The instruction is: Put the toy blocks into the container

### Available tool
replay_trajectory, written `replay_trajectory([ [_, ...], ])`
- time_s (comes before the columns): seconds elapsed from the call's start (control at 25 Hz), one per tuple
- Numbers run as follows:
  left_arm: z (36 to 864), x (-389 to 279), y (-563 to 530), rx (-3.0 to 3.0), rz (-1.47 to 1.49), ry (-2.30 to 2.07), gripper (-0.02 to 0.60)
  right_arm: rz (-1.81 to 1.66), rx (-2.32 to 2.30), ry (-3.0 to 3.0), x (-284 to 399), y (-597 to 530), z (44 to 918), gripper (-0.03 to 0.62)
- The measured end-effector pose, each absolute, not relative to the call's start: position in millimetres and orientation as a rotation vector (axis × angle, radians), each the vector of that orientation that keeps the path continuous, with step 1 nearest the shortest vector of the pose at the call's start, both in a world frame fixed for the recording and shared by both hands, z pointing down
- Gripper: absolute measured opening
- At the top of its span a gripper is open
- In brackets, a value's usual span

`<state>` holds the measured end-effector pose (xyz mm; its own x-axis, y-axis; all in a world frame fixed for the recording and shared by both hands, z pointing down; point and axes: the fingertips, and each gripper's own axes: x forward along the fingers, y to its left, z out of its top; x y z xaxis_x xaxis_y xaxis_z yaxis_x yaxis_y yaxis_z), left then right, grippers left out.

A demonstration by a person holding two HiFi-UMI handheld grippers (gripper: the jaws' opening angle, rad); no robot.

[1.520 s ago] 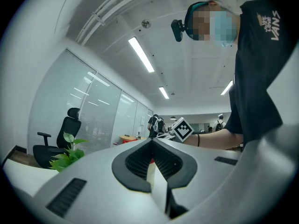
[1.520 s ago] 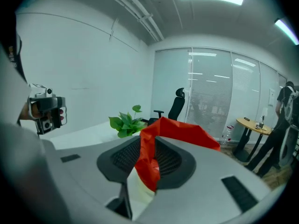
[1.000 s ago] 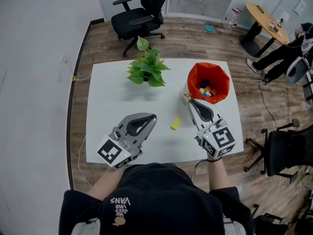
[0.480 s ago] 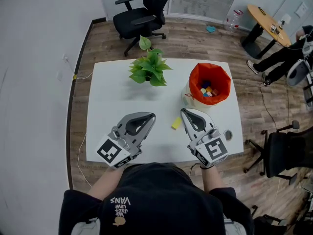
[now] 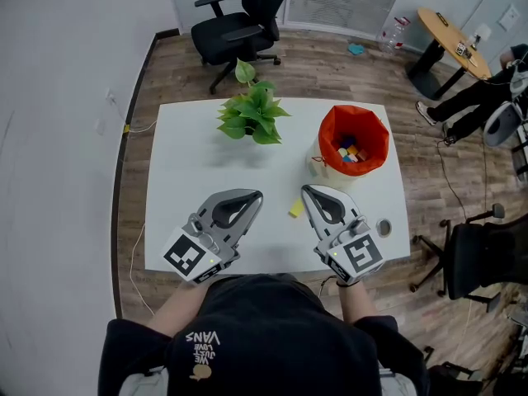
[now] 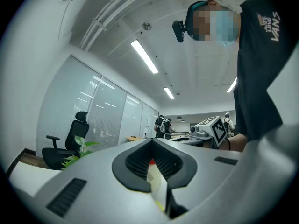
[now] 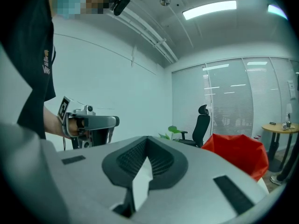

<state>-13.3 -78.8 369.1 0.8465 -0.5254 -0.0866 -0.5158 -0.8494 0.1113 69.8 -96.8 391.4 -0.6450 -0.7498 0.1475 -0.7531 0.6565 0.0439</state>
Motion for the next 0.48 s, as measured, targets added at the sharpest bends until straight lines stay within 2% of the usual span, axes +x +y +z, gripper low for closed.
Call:
replay_trajectory([
  [0.48,368.5,-12.2,-78.6,2.929,-0.191,-0.832,0.011,0.025,1.203,-2.759,65.8,-91.4,388.4,0.017],
])
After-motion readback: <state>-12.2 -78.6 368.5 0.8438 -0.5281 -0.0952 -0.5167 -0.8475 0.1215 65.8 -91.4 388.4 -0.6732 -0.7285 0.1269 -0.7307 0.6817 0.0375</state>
